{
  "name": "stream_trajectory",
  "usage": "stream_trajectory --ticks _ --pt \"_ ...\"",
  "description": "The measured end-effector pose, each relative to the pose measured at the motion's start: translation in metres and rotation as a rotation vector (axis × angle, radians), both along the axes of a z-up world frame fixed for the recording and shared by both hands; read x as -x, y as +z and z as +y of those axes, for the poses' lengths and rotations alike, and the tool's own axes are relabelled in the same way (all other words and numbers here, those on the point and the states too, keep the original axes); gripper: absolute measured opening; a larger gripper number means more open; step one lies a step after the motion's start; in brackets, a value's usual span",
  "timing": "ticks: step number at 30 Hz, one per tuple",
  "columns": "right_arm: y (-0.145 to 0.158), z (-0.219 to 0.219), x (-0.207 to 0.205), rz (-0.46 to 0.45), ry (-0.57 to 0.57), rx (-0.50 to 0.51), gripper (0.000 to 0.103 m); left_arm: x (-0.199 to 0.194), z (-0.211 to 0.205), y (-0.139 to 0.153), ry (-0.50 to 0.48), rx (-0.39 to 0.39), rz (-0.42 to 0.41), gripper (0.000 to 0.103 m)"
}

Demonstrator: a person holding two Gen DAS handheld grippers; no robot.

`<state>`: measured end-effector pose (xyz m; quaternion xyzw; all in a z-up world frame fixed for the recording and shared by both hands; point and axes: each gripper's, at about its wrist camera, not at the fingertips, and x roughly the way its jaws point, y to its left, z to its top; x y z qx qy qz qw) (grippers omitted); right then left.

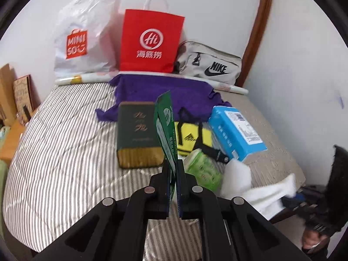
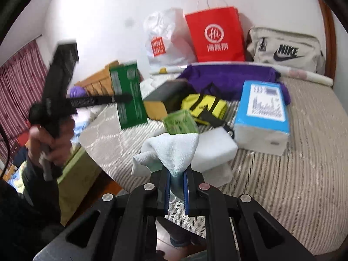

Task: Organize soft objects
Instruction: 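Carry the gloves in the right tool while the left tool carries the green packet over the purple towel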

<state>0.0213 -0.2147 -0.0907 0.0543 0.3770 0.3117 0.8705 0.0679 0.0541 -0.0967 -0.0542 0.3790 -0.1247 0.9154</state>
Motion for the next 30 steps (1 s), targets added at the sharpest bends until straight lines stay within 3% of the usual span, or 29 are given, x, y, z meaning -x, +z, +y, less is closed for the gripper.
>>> stream_trajectory --ticks 4,11,20,30 --pt "0.015 -0.010 0.004 -0.036 -0.025 -0.049 0.010 0.005 0.004 -0.013 0.010 0.008 0.034 0.005" --pt "0.032 -0.030 0.010 -0.078 -0.110 -0.023 0.010 0.015 0.006 -0.020 0.000 0.021 0.060 0.005" --pt "-0.005 -0.053 -0.003 0.005 -0.226 0.095 0.010 0.008 0.010 -0.039 0.014 0.054 0.124 0.005" --pt "-0.025 -0.066 -0.016 0.071 -0.246 0.095 0.010 -0.005 0.019 -0.056 0.050 0.038 0.186 0.005"
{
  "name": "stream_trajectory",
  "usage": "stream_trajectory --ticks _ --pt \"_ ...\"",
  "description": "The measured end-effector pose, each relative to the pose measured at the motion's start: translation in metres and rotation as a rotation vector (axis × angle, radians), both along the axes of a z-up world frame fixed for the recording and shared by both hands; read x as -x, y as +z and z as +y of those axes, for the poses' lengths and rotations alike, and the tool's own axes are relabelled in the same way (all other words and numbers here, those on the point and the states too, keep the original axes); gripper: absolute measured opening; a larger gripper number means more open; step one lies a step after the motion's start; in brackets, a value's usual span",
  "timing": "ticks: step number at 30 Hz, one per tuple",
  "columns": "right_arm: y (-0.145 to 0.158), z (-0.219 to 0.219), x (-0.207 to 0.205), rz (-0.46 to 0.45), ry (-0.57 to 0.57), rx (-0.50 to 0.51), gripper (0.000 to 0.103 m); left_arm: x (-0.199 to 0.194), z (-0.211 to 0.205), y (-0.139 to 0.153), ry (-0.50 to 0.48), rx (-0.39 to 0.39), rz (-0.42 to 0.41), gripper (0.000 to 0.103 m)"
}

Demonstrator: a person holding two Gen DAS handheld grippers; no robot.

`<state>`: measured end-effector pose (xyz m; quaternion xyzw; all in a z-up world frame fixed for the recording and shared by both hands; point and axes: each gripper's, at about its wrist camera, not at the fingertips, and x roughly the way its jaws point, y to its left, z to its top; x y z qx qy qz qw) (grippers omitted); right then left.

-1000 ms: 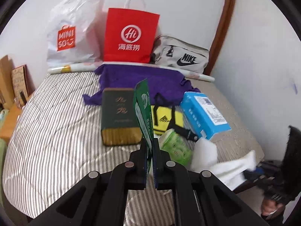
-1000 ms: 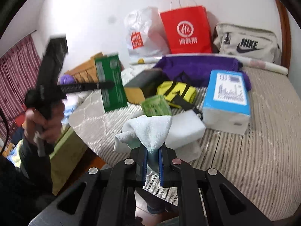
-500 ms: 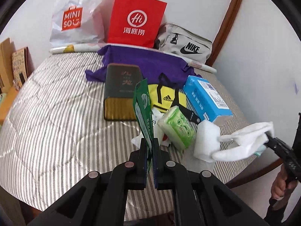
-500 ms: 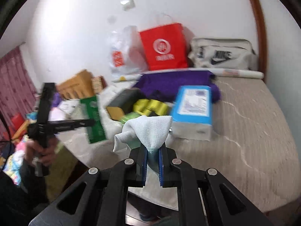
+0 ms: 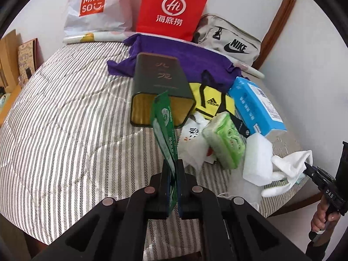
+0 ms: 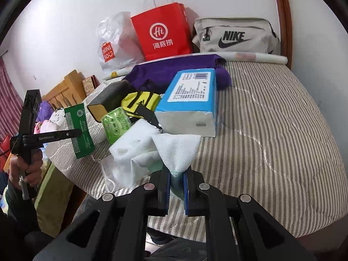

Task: Organize soft objects
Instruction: 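Carry the gloves in the right tool while the left tool carries the green packet over the purple towel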

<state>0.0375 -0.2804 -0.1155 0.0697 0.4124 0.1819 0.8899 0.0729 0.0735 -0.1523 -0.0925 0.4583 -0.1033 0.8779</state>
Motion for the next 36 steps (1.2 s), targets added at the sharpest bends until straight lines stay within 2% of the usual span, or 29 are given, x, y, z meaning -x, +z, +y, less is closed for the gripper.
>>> stream_trajectory --ticks 6,11,15,18,23,28,33,36 --pt "0.012 0.002 -0.006 -0.026 0.026 -0.022 0.010 -0.004 0.010 0.006 0.015 0.030 0.012 0.005" --pt "0.037 0.004 -0.017 -0.056 0.074 -0.057 0.010 -0.008 0.012 0.024 0.001 0.046 -0.006 0.005" --pt "0.056 0.009 -0.033 -0.069 0.091 -0.032 0.010 -0.015 0.017 0.039 -0.007 0.098 -0.018 0.005" --pt "0.069 0.013 -0.049 -0.075 0.107 -0.022 0.010 -0.026 0.015 0.057 -0.004 0.066 -0.044 0.005" --pt "0.098 0.028 -0.097 -0.116 0.126 0.008 0.010 -0.061 0.014 0.085 -0.010 0.045 -0.088 0.005" --pt "0.110 0.046 -0.147 -0.146 0.130 0.022 0.010 -0.105 0.017 0.103 -0.007 0.053 -0.102 0.005" --pt "0.108 0.062 -0.191 -0.157 0.131 0.057 0.010 -0.151 0.015 0.108 -0.014 0.047 -0.098 0.005" --pt "0.096 0.068 -0.223 -0.140 0.113 0.080 0.010 -0.184 0.015 0.097 -0.016 0.062 -0.059 0.005"
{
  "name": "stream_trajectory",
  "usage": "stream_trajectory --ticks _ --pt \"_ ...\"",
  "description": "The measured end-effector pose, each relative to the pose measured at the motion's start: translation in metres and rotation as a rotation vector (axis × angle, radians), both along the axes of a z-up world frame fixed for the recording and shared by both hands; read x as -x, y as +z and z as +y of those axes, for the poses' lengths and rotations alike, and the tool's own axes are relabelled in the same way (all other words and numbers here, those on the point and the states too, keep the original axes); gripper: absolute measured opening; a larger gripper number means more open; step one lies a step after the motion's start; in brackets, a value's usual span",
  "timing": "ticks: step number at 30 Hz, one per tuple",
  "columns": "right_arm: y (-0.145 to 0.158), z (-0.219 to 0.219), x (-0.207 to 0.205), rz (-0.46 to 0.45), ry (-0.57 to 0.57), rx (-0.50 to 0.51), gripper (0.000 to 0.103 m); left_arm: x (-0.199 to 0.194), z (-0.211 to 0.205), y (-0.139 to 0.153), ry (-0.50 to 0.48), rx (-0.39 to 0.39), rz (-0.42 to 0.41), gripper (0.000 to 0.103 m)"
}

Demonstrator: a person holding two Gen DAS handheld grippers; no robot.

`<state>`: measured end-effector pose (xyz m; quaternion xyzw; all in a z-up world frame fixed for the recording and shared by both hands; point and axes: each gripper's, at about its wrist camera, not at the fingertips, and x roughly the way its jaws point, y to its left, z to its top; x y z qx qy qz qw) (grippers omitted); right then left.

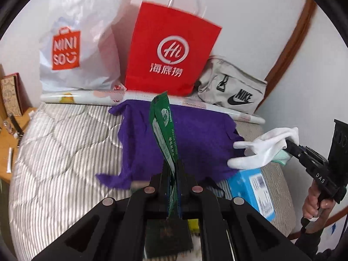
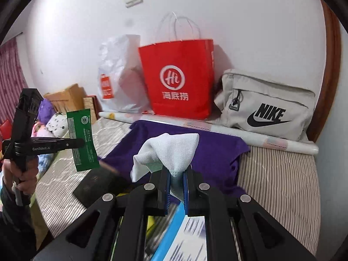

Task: Organize soft objects
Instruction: 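Carry the gloves in the right tool while the left tool carries the green packet over the purple towel, then open the right tool to drop the gloves while the left tool releases the green packet onto the towel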

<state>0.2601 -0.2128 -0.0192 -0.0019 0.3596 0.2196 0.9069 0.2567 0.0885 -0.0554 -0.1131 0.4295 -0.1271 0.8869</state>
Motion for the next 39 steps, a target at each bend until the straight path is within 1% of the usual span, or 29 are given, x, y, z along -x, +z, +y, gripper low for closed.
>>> stream_trajectory --ticks 3,6,9,11,14,17,20,23,25,27,29,30,31,32,33,34,35,36,37,39 --pt "-0.013 0.003 -0.018 0.016 -0.019 0.023 0.010 -0.030 0.000 -0.013 0.003 0.009 0.035 0.005" --pt "-0.031 0.003 -0.036 0.045 -0.018 0.024 0.010 -0.051 0.001 -0.024 -0.016 0.045 0.060 0.005" --pt "-0.047 0.006 -0.053 0.080 -0.018 0.025 0.010 -0.070 -0.002 -0.036 -0.030 0.059 0.087 0.005" --pt "-0.058 0.009 -0.064 0.109 -0.004 0.020 0.010 -0.089 -0.004 -0.050 -0.028 0.059 0.131 0.005" --pt "-0.070 0.014 -0.075 0.126 0.014 0.033 0.010 -0.110 -0.009 -0.063 -0.046 0.073 0.164 0.005" --pt "-0.084 0.016 -0.083 0.161 0.015 0.062 0.010 -0.126 -0.016 -0.072 -0.061 0.068 0.190 0.005" --pt "-0.101 0.015 -0.091 0.206 0.011 0.097 0.010 -0.141 -0.023 -0.084 -0.075 0.044 0.228 0.005" --pt "-0.106 0.014 -0.097 0.226 0.015 0.104 0.014 -0.149 -0.024 -0.093 -0.070 0.032 0.245 0.006" --pt "-0.109 0.013 -0.101 0.238 0.010 0.118 0.015 -0.153 -0.023 -0.097 -0.057 0.012 0.253 0.007" --pt "-0.109 0.012 -0.102 0.237 0.006 0.118 0.016 -0.154 -0.022 -0.100 -0.055 0.011 0.263 0.010" --pt "-0.109 0.010 -0.104 0.240 0.010 0.114 0.020 -0.158 -0.022 -0.103 -0.054 0.002 0.271 0.011" --pt "-0.109 0.010 -0.104 0.238 0.011 0.116 0.024 -0.157 -0.022 -0.104 -0.055 -0.001 0.270 0.013" --pt "-0.109 0.010 -0.104 0.238 0.012 0.124 0.029 -0.157 -0.021 -0.104 -0.055 -0.007 0.273 0.021" --pt "-0.109 0.010 -0.104 0.238 0.013 0.135 0.040 -0.158 -0.020 -0.103 -0.054 -0.013 0.273 0.027" --pt "-0.109 0.010 -0.103 0.236 0.011 0.142 0.052 -0.157 -0.020 -0.101 -0.052 -0.026 0.265 0.042" --pt "-0.108 0.009 -0.102 0.229 0.008 0.148 0.061 -0.154 -0.020 -0.097 -0.044 -0.054 0.250 0.057" --pt "-0.107 0.008 -0.102 0.221 0.003 0.150 0.064 -0.153 -0.020 -0.093 -0.034 -0.079 0.237 0.062" --pt "-0.105 0.007 -0.100 0.210 -0.002 0.152 0.070 -0.150 -0.020 -0.088 -0.029 -0.112 0.217 0.064" --pt "-0.104 0.005 -0.097 0.204 -0.003 0.153 0.073 -0.147 -0.021 -0.084 -0.026 -0.138 0.203 0.064" --pt "-0.100 0.001 -0.093 0.192 -0.019 0.161 0.075 -0.142 -0.018 -0.077 -0.018 -0.162 0.191 0.064"
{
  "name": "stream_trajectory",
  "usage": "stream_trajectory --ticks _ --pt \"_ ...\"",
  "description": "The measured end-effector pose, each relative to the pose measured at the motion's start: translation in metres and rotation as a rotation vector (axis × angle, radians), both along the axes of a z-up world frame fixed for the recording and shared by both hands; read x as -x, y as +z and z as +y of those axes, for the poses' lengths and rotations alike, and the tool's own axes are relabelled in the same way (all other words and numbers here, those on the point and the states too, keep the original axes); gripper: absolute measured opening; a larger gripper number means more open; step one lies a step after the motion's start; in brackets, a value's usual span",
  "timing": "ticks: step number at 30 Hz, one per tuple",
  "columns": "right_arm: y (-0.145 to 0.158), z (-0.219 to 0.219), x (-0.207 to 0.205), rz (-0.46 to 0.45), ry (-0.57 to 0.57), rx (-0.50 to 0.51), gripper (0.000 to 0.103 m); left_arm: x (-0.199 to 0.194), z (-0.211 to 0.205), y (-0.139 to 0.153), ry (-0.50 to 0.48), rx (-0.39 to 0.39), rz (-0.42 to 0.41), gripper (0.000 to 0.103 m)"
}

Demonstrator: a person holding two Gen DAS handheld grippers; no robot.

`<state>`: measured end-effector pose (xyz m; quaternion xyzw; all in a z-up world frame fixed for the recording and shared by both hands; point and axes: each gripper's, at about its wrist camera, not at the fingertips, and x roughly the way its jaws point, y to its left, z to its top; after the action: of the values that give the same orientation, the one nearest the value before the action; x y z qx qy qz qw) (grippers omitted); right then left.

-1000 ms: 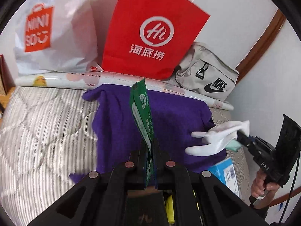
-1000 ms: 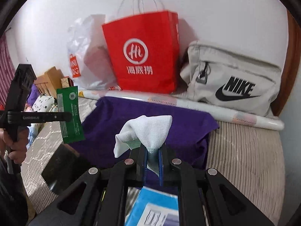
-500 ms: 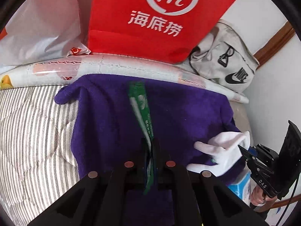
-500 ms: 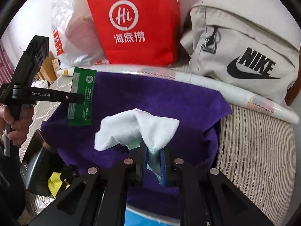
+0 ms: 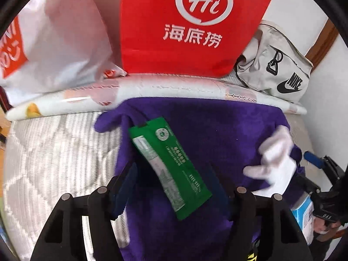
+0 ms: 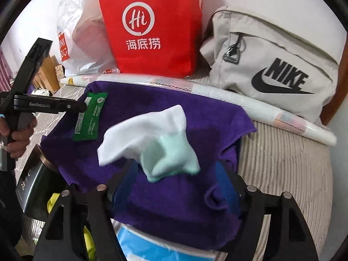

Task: Organize soft objects
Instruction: 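Open the right tool to drop the gloves while the left tool releases the green packet onto the towel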

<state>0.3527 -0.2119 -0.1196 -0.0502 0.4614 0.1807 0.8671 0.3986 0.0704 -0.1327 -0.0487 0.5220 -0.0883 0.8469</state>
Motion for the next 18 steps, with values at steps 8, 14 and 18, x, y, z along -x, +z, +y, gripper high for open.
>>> stream_trajectory --ticks 8,14,18 --pt "0.012 -0.012 0.019 0.037 -0.090 0.035 0.076 0.045 0.010 0.033 0.035 -0.014 -0.103 0.064" --pt "0.036 -0.016 0.065 -0.033 -0.078 -0.010 0.076 0.100 0.012 0.058 0.044 -0.012 -0.183 0.064" --pt "0.050 -0.016 0.103 -0.039 -0.081 -0.066 0.076 0.137 0.007 0.063 0.037 -0.046 -0.168 0.064"
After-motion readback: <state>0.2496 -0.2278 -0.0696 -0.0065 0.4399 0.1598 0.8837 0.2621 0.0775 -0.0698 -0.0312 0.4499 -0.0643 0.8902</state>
